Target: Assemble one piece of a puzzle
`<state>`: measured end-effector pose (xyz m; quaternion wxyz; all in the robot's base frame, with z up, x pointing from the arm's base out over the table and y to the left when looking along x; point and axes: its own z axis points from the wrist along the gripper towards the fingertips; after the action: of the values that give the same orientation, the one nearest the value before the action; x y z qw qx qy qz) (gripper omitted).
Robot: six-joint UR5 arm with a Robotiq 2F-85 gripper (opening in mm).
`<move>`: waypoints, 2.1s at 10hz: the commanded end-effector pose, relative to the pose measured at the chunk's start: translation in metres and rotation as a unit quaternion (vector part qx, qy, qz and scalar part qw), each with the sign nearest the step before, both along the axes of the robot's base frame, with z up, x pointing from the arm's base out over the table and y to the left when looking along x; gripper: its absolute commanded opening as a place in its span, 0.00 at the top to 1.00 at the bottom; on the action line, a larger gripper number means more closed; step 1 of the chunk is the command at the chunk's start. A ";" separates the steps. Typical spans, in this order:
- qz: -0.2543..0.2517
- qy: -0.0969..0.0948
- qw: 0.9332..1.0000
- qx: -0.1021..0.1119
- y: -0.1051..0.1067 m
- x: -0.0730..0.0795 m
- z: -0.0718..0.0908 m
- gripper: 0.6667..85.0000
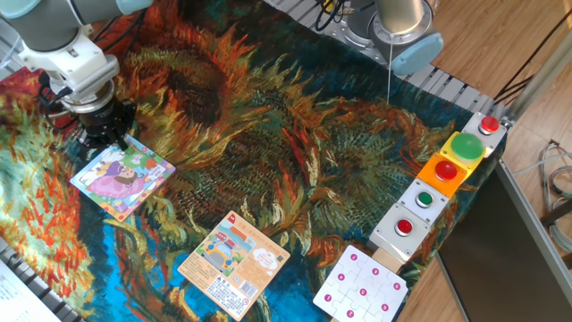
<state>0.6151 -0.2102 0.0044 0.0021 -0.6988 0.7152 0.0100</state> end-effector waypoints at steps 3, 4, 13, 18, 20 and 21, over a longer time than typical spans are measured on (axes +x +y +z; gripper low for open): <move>-0.003 -0.003 1.000 0.007 -0.003 -0.001 0.004 0.99; -0.003 0.000 1.000 0.006 -0.004 -0.003 0.005 0.99; -0.013 0.002 1.000 0.011 0.013 -0.001 0.010 0.99; -0.010 -0.003 1.000 0.005 0.011 0.000 0.003 0.99; -0.008 -0.002 1.000 0.005 0.007 -0.004 -0.001 0.99; -0.008 -0.002 1.000 0.006 0.007 -0.006 -0.002 0.99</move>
<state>0.6115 -0.2020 0.0050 0.0023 -0.6946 0.7193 0.0118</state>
